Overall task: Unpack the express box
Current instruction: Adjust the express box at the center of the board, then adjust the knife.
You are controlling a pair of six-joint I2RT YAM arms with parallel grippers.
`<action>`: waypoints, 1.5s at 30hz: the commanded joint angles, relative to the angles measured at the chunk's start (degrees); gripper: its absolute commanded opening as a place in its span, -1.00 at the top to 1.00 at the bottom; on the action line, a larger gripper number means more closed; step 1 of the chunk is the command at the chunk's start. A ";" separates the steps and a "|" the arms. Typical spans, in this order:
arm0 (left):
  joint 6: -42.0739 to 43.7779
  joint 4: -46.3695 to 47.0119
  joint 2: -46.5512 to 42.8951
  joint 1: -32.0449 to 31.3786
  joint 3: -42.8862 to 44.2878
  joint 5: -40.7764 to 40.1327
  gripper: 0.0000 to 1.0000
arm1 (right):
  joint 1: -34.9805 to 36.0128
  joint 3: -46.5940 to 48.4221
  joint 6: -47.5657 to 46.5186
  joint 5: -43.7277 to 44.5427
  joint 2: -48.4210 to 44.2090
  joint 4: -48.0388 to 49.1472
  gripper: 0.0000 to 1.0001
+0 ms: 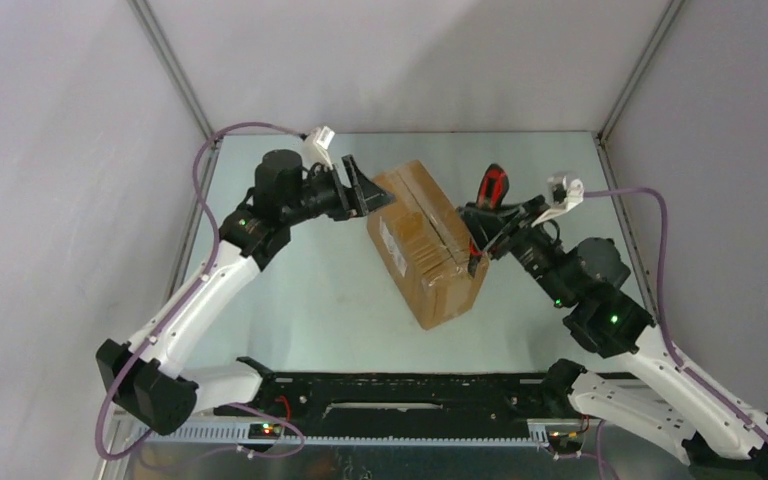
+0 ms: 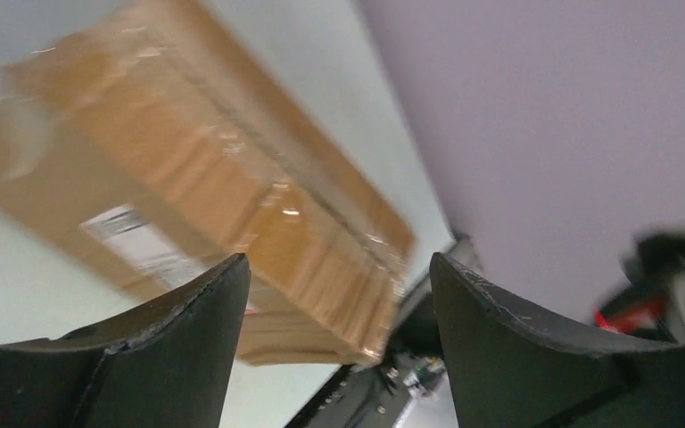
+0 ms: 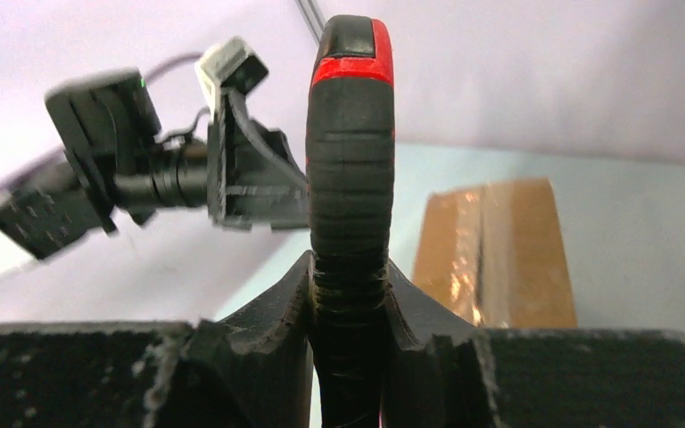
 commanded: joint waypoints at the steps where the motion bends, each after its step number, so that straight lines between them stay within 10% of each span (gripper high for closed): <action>1: -1.39 20.40 -4.35 -3.91 -2.71 20.39 -0.56 | -3.98 5.92 7.27 -12.95 3.61 8.37 1.00; 27: -5.76 43.62 3.41 -17.69 -2.24 30.74 -0.30 | 0.78 9.26 17.27 -11.33 5.59 12.43 1.00; 36: -14.05 52.20 6.35 -18.91 -3.35 29.75 0.33 | 0.80 9.26 16.82 -11.23 4.89 9.77 1.00; 40: -14.08 51.68 5.88 -18.94 -3.87 28.53 0.98 | 0.73 9.23 16.30 -11.33 4.87 9.46 1.00; 45: -12.92 50.05 5.13 -18.98 -3.95 27.79 1.00 | 0.05 7.60 16.73 -11.13 3.74 9.56 1.00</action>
